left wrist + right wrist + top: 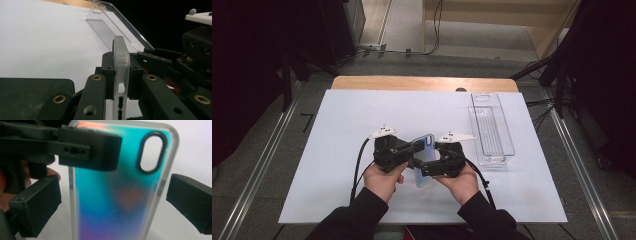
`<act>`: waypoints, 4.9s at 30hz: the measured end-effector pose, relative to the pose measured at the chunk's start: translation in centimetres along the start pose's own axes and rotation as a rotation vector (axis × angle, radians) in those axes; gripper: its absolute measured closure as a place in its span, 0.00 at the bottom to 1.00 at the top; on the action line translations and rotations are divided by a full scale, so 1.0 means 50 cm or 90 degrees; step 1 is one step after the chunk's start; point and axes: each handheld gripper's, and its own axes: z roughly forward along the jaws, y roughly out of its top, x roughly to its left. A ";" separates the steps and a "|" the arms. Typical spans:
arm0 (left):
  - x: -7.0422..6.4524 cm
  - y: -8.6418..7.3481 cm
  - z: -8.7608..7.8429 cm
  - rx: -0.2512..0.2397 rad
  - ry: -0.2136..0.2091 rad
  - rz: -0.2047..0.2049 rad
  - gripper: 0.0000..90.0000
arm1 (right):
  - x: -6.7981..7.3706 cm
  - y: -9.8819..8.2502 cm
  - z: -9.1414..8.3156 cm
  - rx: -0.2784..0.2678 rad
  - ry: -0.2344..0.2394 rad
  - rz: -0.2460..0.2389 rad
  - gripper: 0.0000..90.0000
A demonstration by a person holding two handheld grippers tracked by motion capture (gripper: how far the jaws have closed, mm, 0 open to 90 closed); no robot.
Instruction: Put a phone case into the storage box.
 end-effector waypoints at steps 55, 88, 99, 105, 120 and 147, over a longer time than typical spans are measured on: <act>0.044 0.000 -0.078 0.191 -0.120 0.185 0.36 | -0.088 0.032 -0.065 0.008 0.035 -0.072 0.16; 0.138 -0.077 -0.141 0.230 -0.041 0.174 0.32 | -0.128 0.065 -0.130 0.002 0.043 -0.075 0.16; 0.147 -0.083 -0.151 0.233 -0.017 0.146 0.32 | -0.150 0.089 -0.173 -0.042 -0.013 -0.068 0.16; 0.148 -0.086 -0.158 0.224 -0.007 0.133 0.33 | -0.170 0.101 -0.197 -0.078 -0.071 -0.052 0.16; 0.155 -0.091 -0.167 0.212 0.008 0.104 0.33 | -0.233 0.108 -0.216 -0.130 -0.194 0.009 0.16; 0.161 -0.091 -0.174 0.201 0.004 0.090 0.33 | -0.385 0.180 -0.138 -0.124 -0.312 0.075 0.16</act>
